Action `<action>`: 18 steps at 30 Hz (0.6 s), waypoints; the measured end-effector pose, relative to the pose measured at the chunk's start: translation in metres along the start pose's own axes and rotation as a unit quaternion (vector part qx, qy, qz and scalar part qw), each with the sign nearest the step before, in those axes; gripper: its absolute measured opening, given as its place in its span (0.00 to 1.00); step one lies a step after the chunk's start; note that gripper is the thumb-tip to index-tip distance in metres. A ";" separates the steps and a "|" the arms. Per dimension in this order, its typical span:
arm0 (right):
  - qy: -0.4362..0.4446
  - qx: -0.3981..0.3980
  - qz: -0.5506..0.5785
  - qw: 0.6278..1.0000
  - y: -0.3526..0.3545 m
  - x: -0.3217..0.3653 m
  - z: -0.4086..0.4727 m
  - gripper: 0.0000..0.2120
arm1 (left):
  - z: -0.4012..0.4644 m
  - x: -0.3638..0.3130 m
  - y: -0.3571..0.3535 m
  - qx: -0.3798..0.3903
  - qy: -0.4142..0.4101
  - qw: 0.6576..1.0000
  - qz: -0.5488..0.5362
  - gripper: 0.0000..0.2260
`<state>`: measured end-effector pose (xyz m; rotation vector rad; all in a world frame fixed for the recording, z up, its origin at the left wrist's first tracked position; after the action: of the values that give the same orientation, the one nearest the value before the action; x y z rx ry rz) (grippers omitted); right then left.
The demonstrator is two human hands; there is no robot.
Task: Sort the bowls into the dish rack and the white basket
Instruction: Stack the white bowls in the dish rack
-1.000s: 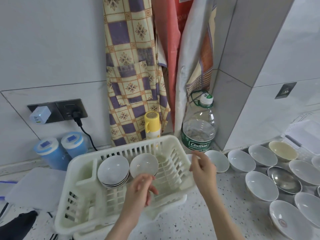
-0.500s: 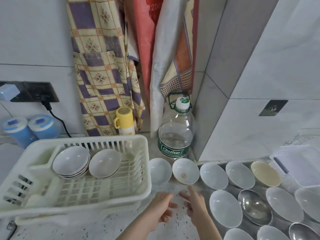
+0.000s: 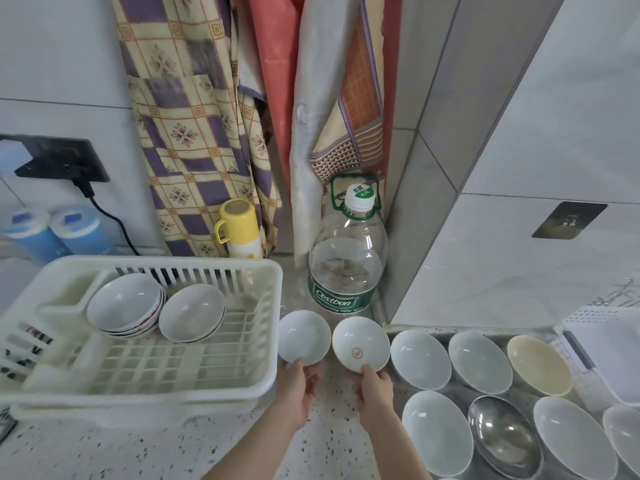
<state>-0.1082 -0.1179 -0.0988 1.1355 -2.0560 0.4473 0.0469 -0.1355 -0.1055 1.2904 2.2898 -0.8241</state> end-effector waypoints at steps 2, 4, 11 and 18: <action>0.001 -0.015 0.012 1.000 0.002 -0.001 -0.005 0.16 | 0.000 0.000 0.003 -0.015 -0.005 1.000 -0.009 0.16; -0.001 -0.014 0.033 0.999 0.003 -0.002 -0.012 0.16 | -0.003 0.001 0.007 -0.020 -0.008 1.000 -0.013 0.16; 0.064 -0.037 0.105 0.992 0.018 0.012 -0.046 0.12 | -0.022 0.010 0.027 0.019 -0.001 0.991 0.132 0.14; 0.154 -0.044 0.109 0.981 0.027 0.049 -0.088 0.05 | -0.076 -0.001 0.042 0.153 -0.003 0.942 0.299 0.15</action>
<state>-0.1087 -0.0783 -0.0025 0.7402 -1.9096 0.5942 0.0803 -0.0695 -0.0598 1.9708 1.6371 -0.9639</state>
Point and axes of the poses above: each hand's wrist, its own z-axis towards the middle knuckle, its own y-axis out of the back of the hand, x = y × z, the point moved 5 cm from there along z, towards the middle knuckle, and after that the axes turned 3 degrees about y, right-handed, at the moved point
